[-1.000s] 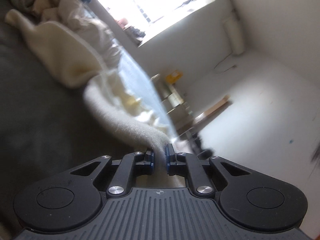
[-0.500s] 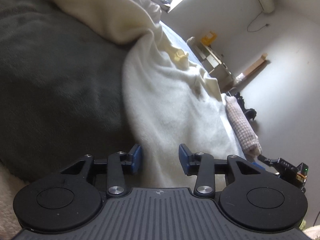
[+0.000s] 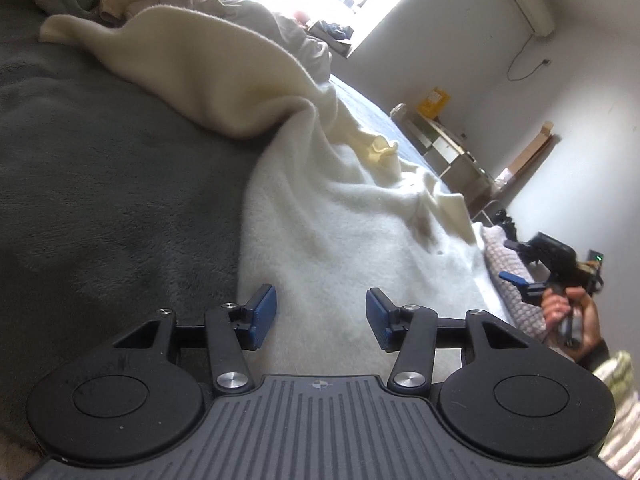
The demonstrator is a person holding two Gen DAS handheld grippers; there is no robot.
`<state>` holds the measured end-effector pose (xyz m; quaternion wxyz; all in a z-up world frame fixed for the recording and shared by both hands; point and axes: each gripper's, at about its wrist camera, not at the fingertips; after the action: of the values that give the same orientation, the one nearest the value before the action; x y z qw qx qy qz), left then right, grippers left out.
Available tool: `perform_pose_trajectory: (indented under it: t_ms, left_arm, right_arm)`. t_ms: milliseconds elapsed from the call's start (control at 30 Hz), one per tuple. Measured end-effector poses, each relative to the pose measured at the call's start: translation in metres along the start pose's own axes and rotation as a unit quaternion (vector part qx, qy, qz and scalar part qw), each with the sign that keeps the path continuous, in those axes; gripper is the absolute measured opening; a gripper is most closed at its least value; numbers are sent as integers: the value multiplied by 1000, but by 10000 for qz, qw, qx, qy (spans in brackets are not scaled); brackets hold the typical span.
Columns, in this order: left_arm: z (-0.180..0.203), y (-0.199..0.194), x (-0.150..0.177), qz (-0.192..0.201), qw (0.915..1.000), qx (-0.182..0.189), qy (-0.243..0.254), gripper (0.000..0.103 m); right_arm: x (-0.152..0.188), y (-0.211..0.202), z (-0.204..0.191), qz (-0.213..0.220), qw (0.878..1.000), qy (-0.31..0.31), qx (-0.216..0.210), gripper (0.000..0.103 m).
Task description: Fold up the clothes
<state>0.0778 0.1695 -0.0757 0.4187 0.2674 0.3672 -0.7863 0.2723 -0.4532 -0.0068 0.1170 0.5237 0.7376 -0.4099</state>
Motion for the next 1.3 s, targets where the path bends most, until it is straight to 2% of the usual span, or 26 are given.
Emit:
perform_pose_trajectory:
  t_ms: [133,367,400,433,533,633,700,767,800,833,867,900,967,1033,1067,1100,1133,1167,1233,1267,1300]
  left_arm:
    - [-10,6,-3,0,10000,-7,-33,50]
    - [-18,7,-4,-38,10000,23,-5,50]
    - [-18,7,-3,-40,10000,18,7,49]
    - [-17,7,-3,-37,10000,14,25,50]
    - [-15,5,-1,-22,9999,-2,115,49]
    - [-13,4,-1,-32,9998,-31,176,49]
    - [-12,4,-1,-45,9998,-41,194,49]
    - [-12,4,-1,-47,9998,-38,212,49]
    - [-12,4,-1,-46,9997,-31,216,49]
    - [-12,4,-1,-55,9997,-27,221,49]
    - [-13,4,-2,-70,9997,-25,223,49]
    - [-13,3,-2,-86,9997,-23,226,49]
    - [-13,3,-3,-117,9997,-19,230,49]
    - [-15,3,-4,-147,9997,-11,188,48]
    - [-17,3,-5,-154,9998,7,148,48]
    - [-19,2,-6,-159,9998,28,101,48]
    - [-20,2,-6,-160,9998,47,51,48]
    - [-21,2,-6,-158,9999,64,-4,48]
    - [-23,1,-6,-149,9998,88,-63,48]
    - [-23,1,-6,-144,9998,97,-83,49]
    - [-24,0,-6,-139,9998,103,-100,49]
  right_arm:
    - [-12,67,9,-237,9985,384,297,67]
    - [-29,126,-2,10,9986,533,-11,69]
    - [-31,129,-5,26,9990,430,-82,56]
    - [-33,132,-10,38,9995,279,-170,39]
    - [-45,118,-40,315,9971,-604,-345,21]
    - [-63,88,-66,902,9858,-1404,-172,17]
    - [-70,55,-70,1455,9753,-1659,-75,15]
    - [-62,16,-64,2058,9572,-2035,91,15]
    - [-57,0,-59,2302,9480,-2190,208,15]
    - [-51,-6,-53,2386,9440,-2249,381,15]
    - [-46,-5,-43,2335,9447,-2217,629,15]
    - [-46,4,-29,2166,9510,-2032,856,15]
    - [-50,24,0,1792,9674,-1503,973,14]
    - [-58,22,14,1688,9775,-1079,661,19]
    - [-66,20,15,1469,9841,-826,554,21]
    - [-74,19,17,1181,9906,-535,442,29]
    - [-82,18,23,768,9964,-171,328,45]
    - [-88,15,30,405,9987,147,264,49]
    - [-99,4,41,-154,9976,610,277,51]
    - [-99,-2,42,-363,9967,679,258,52]
    - [-89,-9,37,-441,9979,444,191,56]
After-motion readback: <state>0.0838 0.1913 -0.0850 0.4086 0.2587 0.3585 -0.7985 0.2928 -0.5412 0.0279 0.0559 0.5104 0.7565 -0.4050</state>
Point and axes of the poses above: each gripper's, at about its wrist camera, not at the fingertips, and y roughly the way its jaws point, z to its right, x to its underside, and after that the axes turned 10 degrees about z, right-handed
